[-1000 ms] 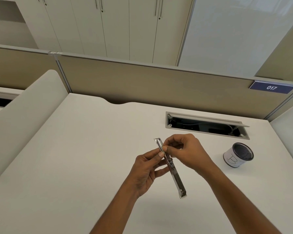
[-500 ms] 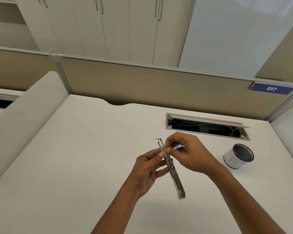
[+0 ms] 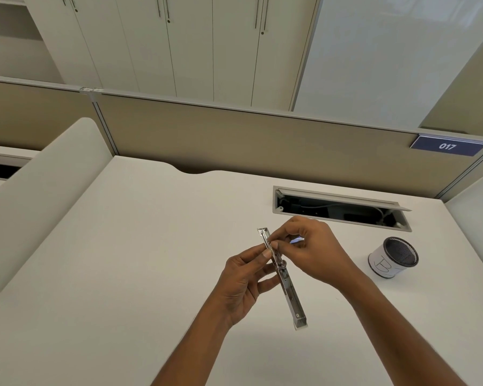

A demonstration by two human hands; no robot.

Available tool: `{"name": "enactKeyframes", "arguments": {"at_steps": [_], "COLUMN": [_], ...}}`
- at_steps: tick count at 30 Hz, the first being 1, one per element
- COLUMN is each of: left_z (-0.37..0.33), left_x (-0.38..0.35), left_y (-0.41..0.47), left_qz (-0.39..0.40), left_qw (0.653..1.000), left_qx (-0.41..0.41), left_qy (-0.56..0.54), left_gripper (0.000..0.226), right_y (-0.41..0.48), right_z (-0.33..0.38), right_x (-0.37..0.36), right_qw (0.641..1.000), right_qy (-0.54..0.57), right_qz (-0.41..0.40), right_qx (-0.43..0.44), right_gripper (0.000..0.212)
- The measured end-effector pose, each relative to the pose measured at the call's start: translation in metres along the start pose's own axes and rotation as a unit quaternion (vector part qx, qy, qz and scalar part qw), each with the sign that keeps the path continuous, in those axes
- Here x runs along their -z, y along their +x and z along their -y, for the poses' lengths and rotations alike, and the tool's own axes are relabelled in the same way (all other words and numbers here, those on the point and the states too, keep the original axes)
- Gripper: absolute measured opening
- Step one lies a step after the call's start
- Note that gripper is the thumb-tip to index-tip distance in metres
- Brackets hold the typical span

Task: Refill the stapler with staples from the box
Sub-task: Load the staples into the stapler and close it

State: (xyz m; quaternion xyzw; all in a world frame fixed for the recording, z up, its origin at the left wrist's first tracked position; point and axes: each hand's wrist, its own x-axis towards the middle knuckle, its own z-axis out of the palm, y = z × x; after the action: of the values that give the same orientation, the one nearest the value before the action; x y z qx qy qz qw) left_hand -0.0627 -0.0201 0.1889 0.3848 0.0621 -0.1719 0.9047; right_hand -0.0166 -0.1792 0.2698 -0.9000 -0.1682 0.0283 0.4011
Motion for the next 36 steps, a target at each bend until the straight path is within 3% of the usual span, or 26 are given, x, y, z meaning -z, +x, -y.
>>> {"name": "enactKeyframes", "arguments": {"at_steps": [8, 13, 19, 25, 33, 36], "left_z": [-0.001, -0.002, -0.001, 0.004, 0.007, 0.010], "left_x": [0.003, 0.005, 0.007, 0.008, 0.008, 0.011], "left_y": [0.000, 0.000, 0.002, 0.003, 0.003, 0.004], "left_qz": [0.000, 0.012, -0.001, -0.007, -0.023, -0.032], "left_qw": [1.000, 1.000, 0.999, 0.999, 0.999, 0.998], "left_qx": [0.005, 0.006, 0.010, 0.019, 0.028, 0.028], "left_qy": [-0.013, -0.011, -0.033, -0.039, -0.030, -0.046], "left_gripper": [0.029, 0.040, 0.048, 0.046, 0.059, 0.050], "right_y": [0.000, -0.001, -0.001, 0.000, 0.000, -0.001], "right_z": [-0.001, -0.001, -0.002, -0.003, -0.003, -0.002], "right_x": [-0.009, -0.018, -0.016, -0.013, -0.008, -0.005], "right_qw": [0.991, 0.985, 0.999, 0.998, 0.999, 0.999], "right_qy": [0.096, 0.120, 0.024, -0.049, -0.029, -0.003], "right_qz": [-0.007, -0.020, -0.012, 0.020, 0.034, 0.031], "right_qx": [-0.096, -0.122, -0.017, 0.021, 0.015, 0.039], "right_gripper": [0.005, 0.006, 0.018, 0.012, 0.010, 0.010]}}
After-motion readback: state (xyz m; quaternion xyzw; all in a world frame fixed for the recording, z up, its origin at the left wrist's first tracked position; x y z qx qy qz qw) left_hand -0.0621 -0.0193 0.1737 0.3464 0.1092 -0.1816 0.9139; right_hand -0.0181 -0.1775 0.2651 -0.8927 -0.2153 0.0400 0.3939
